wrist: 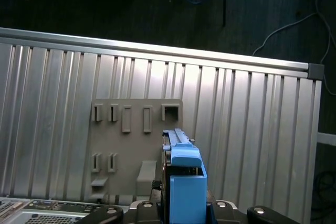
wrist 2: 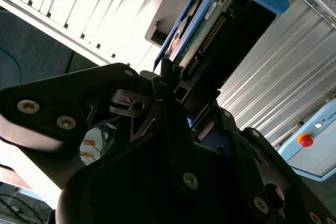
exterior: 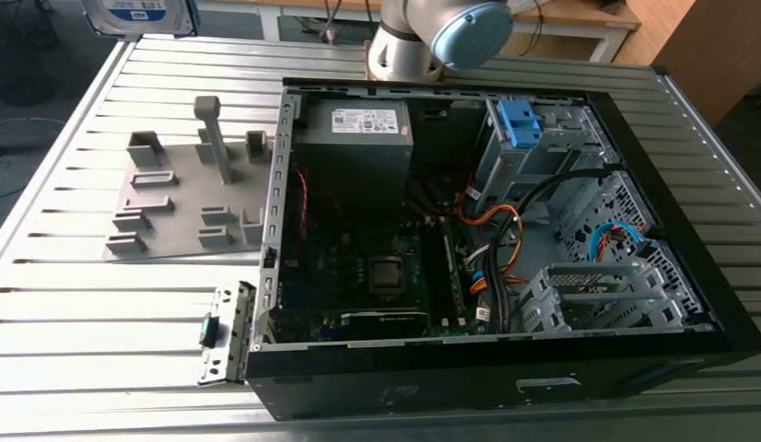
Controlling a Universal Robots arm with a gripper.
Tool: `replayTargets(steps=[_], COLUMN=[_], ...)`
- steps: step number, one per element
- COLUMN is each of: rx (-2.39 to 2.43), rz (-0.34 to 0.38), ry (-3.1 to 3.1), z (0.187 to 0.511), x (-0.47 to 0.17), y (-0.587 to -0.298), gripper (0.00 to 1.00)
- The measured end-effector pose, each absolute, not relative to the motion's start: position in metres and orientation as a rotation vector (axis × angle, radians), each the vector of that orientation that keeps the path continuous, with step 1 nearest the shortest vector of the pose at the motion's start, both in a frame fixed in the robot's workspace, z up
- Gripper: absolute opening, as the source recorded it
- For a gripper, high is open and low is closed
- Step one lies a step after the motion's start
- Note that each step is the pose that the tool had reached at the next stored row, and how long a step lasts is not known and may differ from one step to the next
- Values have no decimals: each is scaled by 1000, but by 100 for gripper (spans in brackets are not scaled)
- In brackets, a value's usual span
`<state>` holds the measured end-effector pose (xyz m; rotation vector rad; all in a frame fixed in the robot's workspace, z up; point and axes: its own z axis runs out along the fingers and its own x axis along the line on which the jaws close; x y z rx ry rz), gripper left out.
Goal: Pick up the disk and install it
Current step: 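Pick up the disk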
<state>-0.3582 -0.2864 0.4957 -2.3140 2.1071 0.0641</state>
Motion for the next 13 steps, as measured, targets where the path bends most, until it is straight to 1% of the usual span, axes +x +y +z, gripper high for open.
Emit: replayTargets(steps=[13], rx=[-2314], rz=[64], ry=[2107], z=[496], x=[-334], y=[-292], gripper=[36])
